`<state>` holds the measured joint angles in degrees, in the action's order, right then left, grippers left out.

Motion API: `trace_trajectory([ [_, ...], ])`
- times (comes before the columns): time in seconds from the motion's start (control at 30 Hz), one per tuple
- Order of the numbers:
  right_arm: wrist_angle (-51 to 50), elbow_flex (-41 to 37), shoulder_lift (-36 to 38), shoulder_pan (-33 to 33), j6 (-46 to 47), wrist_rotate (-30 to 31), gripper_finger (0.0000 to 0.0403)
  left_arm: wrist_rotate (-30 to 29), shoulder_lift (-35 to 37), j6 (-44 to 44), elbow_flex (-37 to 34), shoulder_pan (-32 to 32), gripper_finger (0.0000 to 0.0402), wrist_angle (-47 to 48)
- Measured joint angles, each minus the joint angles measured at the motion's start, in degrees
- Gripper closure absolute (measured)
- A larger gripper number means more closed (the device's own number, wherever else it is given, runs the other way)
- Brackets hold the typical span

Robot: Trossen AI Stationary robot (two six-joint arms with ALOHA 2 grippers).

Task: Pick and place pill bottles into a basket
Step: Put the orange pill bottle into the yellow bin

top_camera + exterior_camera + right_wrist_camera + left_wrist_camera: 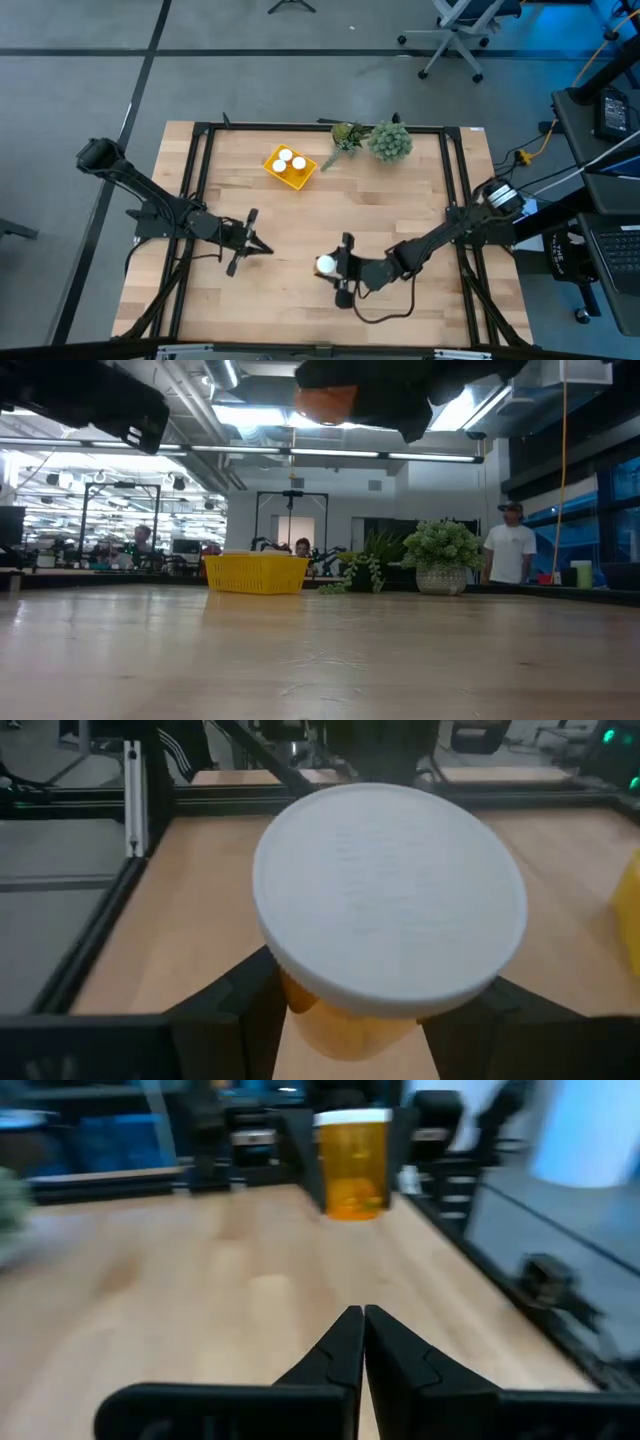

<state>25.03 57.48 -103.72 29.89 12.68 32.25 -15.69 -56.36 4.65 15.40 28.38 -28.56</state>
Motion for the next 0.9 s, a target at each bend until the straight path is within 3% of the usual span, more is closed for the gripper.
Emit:
trace_trajectory([
  [0.17, 1.47, -4.18, 3.36, -2.1, -2.22, -1.1, 0.0213, -10.23, 0.0, 0.01, 0.0, -1.26, 0.038, -0.02],
  [0.27, 3.94, -6.55, 3.54, -3.75, -2.74, -3.15, 0.0213, -13.06, 0.0, 0.0, 0.0, -2.5, 0.0372, -0.49],
  [0.57, 5.71, -8.22, 3.6, -9.36, -4.08, -12.9, 0.0213, -12.76, 0.0, -1.43, 0.01, -6.34, 0.0339, -4.6],
  [0.9, 6.95, -8.18, 3.82, -11.15, -8.42, -17.11, 0.0213, -11.73, 0.0, -1.05, 0.02, -7.53, 0.0235, -7.74],
])
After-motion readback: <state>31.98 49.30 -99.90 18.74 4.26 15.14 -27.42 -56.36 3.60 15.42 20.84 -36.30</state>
